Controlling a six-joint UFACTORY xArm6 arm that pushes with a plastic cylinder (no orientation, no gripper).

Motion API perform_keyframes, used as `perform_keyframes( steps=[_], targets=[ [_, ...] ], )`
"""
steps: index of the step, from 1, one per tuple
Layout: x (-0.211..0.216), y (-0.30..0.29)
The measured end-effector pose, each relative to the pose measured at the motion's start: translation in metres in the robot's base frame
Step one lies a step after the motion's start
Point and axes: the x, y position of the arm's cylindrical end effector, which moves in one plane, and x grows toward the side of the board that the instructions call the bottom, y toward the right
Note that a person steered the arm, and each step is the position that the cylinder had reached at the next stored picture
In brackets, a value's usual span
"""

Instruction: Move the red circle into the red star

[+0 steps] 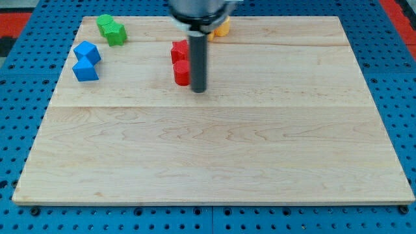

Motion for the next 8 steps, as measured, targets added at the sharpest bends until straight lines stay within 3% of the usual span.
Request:
perform_keyframes(
  steps=[1,5,8],
  targets=[
    [-0.021,-0.016],
    [-0.037,0.005],
    [-0.037,0.058]
  ],
)
